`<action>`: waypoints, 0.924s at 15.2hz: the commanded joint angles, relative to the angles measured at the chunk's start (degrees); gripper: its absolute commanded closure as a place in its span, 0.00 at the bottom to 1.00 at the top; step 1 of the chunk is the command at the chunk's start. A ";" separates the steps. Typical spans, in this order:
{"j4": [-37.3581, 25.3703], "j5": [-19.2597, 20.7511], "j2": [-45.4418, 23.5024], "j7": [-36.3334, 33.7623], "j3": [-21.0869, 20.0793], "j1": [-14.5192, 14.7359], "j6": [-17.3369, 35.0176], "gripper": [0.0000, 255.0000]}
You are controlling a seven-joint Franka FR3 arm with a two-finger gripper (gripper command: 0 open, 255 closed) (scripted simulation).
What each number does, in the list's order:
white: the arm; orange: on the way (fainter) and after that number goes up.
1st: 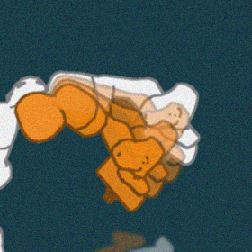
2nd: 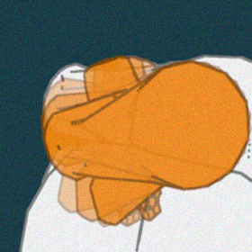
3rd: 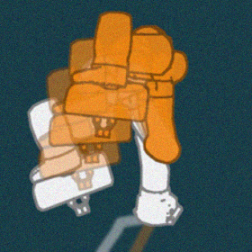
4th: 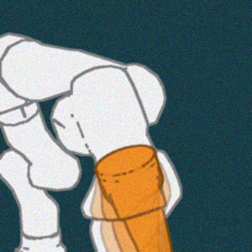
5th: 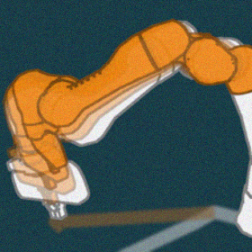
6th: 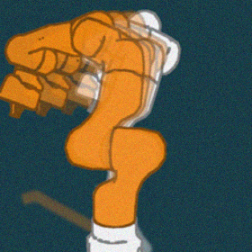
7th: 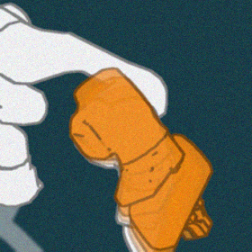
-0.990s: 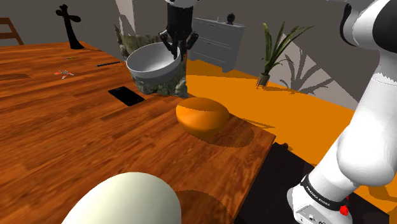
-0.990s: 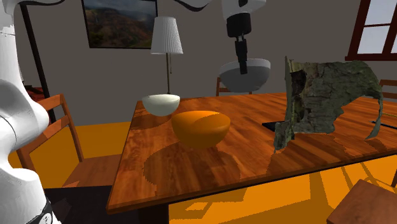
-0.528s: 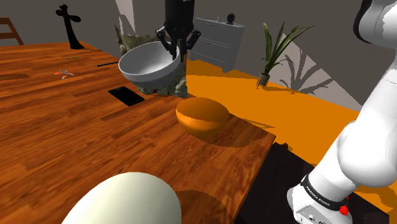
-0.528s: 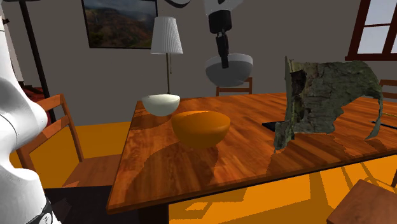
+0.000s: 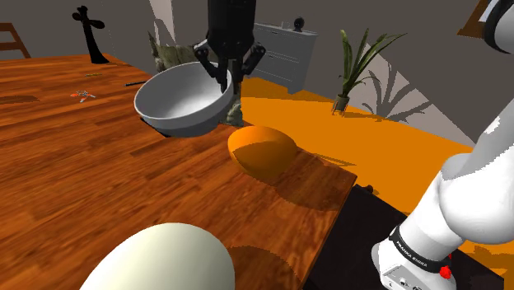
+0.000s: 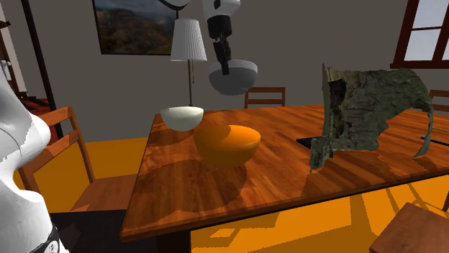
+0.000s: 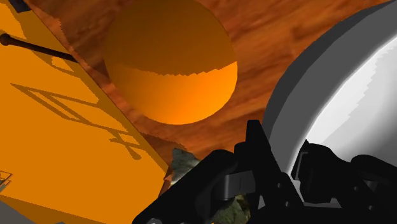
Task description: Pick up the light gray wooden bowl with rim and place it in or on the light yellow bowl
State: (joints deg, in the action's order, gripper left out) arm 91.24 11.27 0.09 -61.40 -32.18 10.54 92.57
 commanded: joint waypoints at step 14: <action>-5.17 0.70 -1.29 -19.99 -10.88 10.31 -8.28 1.00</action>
State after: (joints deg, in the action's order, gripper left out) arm 87.62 11.20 0.01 -79.52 -42.08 19.87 85.26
